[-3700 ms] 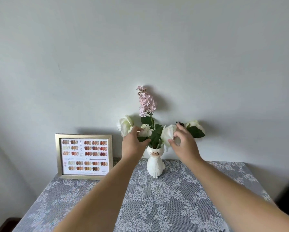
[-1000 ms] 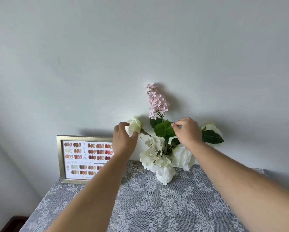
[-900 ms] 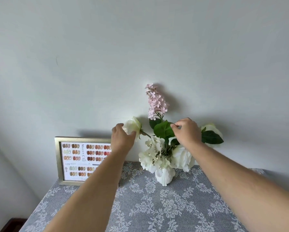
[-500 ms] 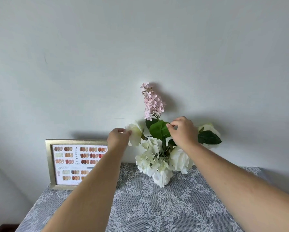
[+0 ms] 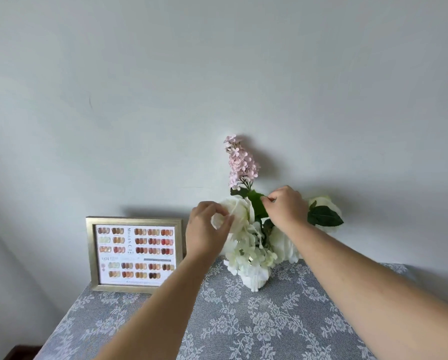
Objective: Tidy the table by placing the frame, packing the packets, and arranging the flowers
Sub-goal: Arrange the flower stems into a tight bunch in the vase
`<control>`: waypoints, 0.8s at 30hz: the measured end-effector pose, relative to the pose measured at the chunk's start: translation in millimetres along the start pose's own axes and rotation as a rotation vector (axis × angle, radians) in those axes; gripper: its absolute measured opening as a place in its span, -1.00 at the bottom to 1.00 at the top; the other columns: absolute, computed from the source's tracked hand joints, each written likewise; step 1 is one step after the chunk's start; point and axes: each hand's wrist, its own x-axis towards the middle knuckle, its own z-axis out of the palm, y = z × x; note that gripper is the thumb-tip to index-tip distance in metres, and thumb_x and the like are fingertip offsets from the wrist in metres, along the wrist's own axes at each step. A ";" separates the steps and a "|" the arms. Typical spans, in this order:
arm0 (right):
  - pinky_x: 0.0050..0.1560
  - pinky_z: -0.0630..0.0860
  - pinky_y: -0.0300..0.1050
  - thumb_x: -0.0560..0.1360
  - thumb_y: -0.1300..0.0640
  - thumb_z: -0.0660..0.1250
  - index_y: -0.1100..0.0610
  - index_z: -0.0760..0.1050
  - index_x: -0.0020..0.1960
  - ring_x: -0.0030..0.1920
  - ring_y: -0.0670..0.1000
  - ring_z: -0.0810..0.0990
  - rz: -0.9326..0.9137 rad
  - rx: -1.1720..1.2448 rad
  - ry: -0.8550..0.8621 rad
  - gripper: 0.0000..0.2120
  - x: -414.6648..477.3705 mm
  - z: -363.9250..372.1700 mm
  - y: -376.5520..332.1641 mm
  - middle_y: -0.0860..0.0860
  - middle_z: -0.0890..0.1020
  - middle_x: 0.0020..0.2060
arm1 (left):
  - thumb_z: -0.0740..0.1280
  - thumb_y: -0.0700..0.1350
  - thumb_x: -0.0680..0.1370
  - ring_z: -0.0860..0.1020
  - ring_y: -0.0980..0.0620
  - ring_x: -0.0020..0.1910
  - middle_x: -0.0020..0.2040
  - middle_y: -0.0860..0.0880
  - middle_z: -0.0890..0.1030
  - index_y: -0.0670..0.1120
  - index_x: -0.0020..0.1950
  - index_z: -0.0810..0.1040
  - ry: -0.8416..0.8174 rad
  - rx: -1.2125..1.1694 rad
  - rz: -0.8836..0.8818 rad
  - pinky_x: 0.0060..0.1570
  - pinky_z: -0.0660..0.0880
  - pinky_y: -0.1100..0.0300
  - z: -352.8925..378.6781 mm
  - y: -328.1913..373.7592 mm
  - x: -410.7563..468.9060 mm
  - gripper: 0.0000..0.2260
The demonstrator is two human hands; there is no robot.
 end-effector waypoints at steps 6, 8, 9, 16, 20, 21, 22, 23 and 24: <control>-0.01 0.52 -0.01 0.48 -0.01 0.33 0.18 0.57 -0.40 -0.41 0.04 0.54 -0.008 0.116 -0.066 -0.64 -3.3 3.2 4.9 0.01 0.63 -0.41 | 0.31 0.10 0.48 0.43 0.00 0.21 0.22 0.06 0.50 0.04 0.15 0.52 -0.267 0.173 -0.071 0.14 0.41 0.10 19.4 4.8 -0.5 -0.72; 0.08 0.50 0.07 0.48 -0.02 0.33 0.08 0.66 -0.16 -0.19 0.05 0.62 -0.014 0.148 -0.085 -0.79 -5.9 0.5 7.6 0.01 0.69 -0.11 | 0.22 0.24 0.48 0.41 0.01 0.25 0.29 0.06 0.45 0.09 0.26 0.44 -0.320 0.171 -0.073 0.18 0.40 0.06 22.1 2.4 -2.6 -0.59; 0.11 0.48 0.09 0.48 -0.03 0.33 0.03 0.65 -0.06 -0.07 0.07 0.61 -0.015 0.152 -0.083 -0.82 -7.4 -1.3 9.9 0.00 0.66 0.01 | 0.19 0.32 0.45 0.40 0.02 0.26 0.31 0.06 0.44 0.10 0.27 0.42 -0.330 0.165 -0.076 0.18 0.40 0.05 22.5 1.3 -3.7 -0.52; -0.21 0.50 -0.05 0.45 -0.17 0.22 0.10 0.45 -0.27 -0.27 0.07 0.54 0.005 -0.012 0.112 -0.66 -24.6 -18.1 37.9 -0.01 0.55 -0.30 | 0.35 0.38 0.26 0.35 0.05 0.30 0.36 0.11 0.35 0.13 0.37 0.27 -0.394 0.251 -0.053 0.21 0.38 0.05 20.9 -0.8 -7.5 -0.25; -0.13 0.51 -0.06 0.37 -0.35 0.12 0.11 0.46 -0.41 -0.33 0.07 0.59 0.120 -0.273 -0.016 -0.46 -43.2 -21.4 46.4 0.02 0.58 -0.44 | 0.33 0.24 0.38 0.38 0.04 0.27 0.34 0.10 0.38 0.15 0.33 0.29 -0.349 0.300 -0.051 0.19 0.40 0.04 20.8 3.5 -6.7 -0.44; -0.12 0.47 -0.08 0.35 -0.37 0.13 0.11 0.48 -0.40 -0.33 0.06 0.59 0.157 -0.295 -0.053 -0.45 -46.7 -19.5 46.4 0.01 0.59 -0.44 | 0.32 0.22 0.40 0.39 0.04 0.26 0.33 0.09 0.38 0.15 0.32 0.29 -0.346 0.315 -0.056 0.18 0.41 0.03 20.7 4.9 -6.3 -0.47; -0.12 0.43 -0.10 0.34 -0.35 0.17 0.11 0.49 -0.39 -0.31 0.05 0.58 0.189 -0.292 -0.086 -0.48 -49.1 -16.7 46.0 0.00 0.60 -0.43 | 0.30 0.20 0.41 0.39 0.03 0.25 0.32 0.08 0.39 0.14 0.31 0.29 -0.348 0.327 -0.062 0.18 0.41 0.02 20.7 5.7 -5.8 -0.49; -0.13 0.38 -0.10 0.33 -0.30 0.22 0.11 0.49 -0.36 -0.29 0.05 0.58 0.218 -0.263 -0.118 -0.54 -51.0 -14.0 45.3 0.00 0.61 -0.39 | 0.29 0.19 0.41 0.40 0.02 0.24 0.31 0.07 0.40 0.14 0.30 0.30 -0.349 0.335 -0.067 0.18 0.42 0.01 20.8 6.9 -5.8 -0.51; -0.12 0.36 -0.09 0.33 -0.24 0.27 0.10 0.48 -0.33 -0.26 0.06 0.57 0.247 -0.217 -0.154 -0.61 -52.4 -11.7 44.1 0.00 0.61 -0.35 | 0.28 0.19 0.42 0.41 0.01 0.23 0.30 0.06 0.42 0.15 0.29 0.30 -0.347 0.339 -0.071 0.17 0.42 0.00 20.7 8.0 -5.8 -0.53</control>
